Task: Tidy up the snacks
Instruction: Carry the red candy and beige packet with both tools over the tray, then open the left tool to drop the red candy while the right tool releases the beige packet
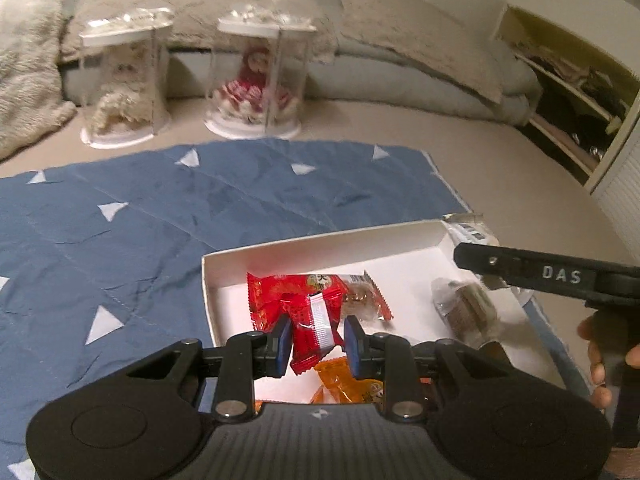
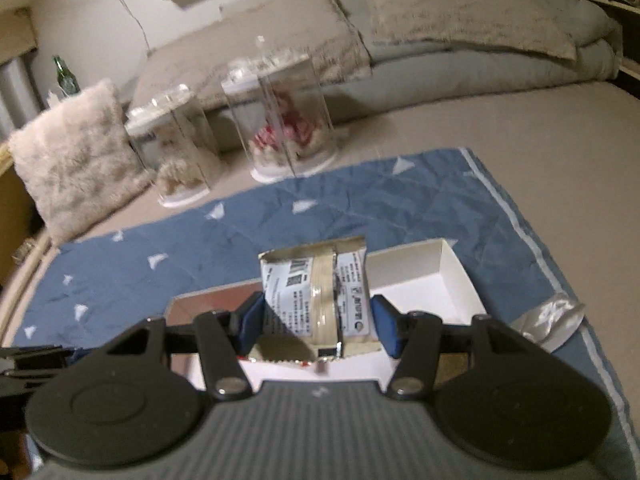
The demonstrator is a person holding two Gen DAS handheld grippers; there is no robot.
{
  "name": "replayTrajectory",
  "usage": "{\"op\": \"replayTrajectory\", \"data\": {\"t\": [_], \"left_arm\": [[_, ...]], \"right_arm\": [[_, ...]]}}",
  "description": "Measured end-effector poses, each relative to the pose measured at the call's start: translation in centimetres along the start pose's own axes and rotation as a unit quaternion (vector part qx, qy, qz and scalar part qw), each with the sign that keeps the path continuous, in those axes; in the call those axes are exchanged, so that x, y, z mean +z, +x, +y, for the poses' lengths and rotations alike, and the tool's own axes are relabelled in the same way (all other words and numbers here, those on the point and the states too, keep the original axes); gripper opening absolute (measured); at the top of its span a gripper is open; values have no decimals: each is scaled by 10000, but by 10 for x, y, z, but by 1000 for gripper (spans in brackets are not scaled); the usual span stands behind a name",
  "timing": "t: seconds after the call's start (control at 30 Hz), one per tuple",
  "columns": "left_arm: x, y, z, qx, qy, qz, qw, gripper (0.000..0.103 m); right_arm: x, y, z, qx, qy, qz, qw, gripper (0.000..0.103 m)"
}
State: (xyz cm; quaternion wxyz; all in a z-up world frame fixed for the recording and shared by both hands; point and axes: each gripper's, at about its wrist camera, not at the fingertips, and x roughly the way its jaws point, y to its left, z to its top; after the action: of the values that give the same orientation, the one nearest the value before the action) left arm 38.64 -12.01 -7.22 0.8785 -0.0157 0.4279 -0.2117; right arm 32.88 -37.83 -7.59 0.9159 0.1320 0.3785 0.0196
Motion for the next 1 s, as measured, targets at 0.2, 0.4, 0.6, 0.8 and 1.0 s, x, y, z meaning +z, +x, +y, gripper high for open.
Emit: {"op": "replayTrajectory", "data": {"t": [0.2, 0.4, 0.6, 0.8, 1.0], "left_arm": [[3, 25, 12, 9, -33, 227, 9997, 29], [2, 35, 19, -51, -132, 314, 9994, 29], [4, 40, 9, -232, -80, 289, 9993, 29], [4, 43, -5, -400, -69, 142, 9991, 36], [2, 46, 3, -164, -206, 365, 9990, 58]], "right_arm": [[-1, 30, 3, -195, -39, 194, 9996, 63], [-2, 44, 2, -384, 28, 246, 9990, 81], [-4, 41, -3, -464, 58, 332, 9984, 84], [-4, 32, -5, -437, 117, 317, 9985, 84], [-5, 28, 1, -377, -10, 360, 9986, 84]]}}
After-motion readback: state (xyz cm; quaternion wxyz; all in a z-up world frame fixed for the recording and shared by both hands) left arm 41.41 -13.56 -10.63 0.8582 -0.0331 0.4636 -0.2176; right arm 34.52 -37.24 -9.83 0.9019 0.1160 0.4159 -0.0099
